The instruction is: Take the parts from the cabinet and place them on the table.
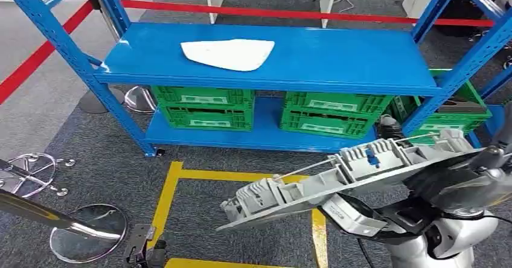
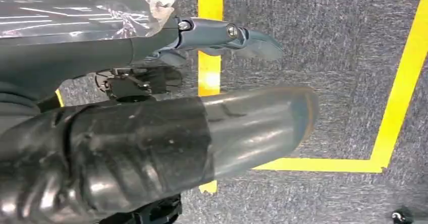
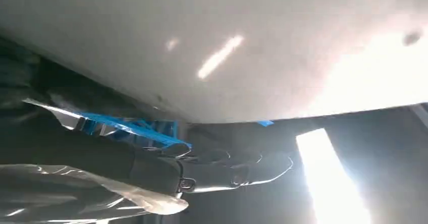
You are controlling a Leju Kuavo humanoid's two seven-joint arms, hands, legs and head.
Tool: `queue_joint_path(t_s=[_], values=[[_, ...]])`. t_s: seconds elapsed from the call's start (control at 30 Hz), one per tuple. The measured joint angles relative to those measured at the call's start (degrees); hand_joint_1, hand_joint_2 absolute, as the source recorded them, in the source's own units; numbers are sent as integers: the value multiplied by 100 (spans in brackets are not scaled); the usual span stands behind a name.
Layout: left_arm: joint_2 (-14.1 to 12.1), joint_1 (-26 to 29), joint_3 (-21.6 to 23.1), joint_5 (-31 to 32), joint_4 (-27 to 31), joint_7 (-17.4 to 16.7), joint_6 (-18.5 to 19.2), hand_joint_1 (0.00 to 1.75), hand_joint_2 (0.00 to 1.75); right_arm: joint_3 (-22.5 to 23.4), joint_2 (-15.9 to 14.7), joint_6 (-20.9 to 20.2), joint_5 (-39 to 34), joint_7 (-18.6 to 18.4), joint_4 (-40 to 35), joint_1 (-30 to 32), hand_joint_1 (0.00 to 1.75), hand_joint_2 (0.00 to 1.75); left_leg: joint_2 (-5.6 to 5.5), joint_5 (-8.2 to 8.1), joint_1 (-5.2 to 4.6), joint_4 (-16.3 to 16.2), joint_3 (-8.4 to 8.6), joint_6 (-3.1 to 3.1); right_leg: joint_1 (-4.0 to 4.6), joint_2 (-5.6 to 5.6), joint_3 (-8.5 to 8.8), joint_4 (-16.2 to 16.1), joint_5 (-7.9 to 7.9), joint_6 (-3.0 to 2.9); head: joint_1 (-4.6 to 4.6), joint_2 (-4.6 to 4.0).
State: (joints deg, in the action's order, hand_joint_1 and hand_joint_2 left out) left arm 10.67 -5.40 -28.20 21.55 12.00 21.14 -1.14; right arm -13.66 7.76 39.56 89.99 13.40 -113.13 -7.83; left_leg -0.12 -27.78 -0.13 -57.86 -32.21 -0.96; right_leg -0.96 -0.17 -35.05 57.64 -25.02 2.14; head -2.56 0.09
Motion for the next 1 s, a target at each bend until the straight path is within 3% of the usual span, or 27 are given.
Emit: queue_joint_path(t_s=[1.0], values=[[2, 0, 0, -7, 0, 0, 9, 0, 0, -4, 0, 0, 0, -85, 0, 2, 0, 175, 0, 11, 14, 1, -9, 14, 13, 1, -12, 7, 1, -1, 0, 0]])
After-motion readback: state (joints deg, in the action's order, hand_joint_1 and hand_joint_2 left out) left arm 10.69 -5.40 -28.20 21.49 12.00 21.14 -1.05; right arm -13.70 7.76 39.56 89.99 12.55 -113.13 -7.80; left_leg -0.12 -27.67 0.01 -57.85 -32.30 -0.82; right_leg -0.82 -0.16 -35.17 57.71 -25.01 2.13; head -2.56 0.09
